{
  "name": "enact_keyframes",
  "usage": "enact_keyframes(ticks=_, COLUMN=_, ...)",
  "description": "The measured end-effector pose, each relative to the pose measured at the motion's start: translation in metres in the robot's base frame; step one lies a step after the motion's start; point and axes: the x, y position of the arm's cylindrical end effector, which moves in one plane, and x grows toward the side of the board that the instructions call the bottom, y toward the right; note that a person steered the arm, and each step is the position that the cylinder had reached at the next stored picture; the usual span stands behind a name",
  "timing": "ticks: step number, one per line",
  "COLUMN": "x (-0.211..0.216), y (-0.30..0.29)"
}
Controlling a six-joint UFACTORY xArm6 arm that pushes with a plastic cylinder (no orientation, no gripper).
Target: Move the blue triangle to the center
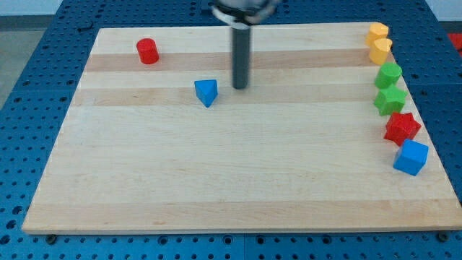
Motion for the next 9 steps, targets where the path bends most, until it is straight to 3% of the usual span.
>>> enact_keyframes(ticks=1, x=-0.016, y=-0.062)
enact_keyframes(ticks=2, x=0.004, y=-0.085)
enact_keyframes(ticks=4, x=0.043, y=-0.062)
enact_keyframes(ticks=7, x=0.009, y=-0.037)
enact_keyframes(ticks=9, x=0.020, y=0.008)
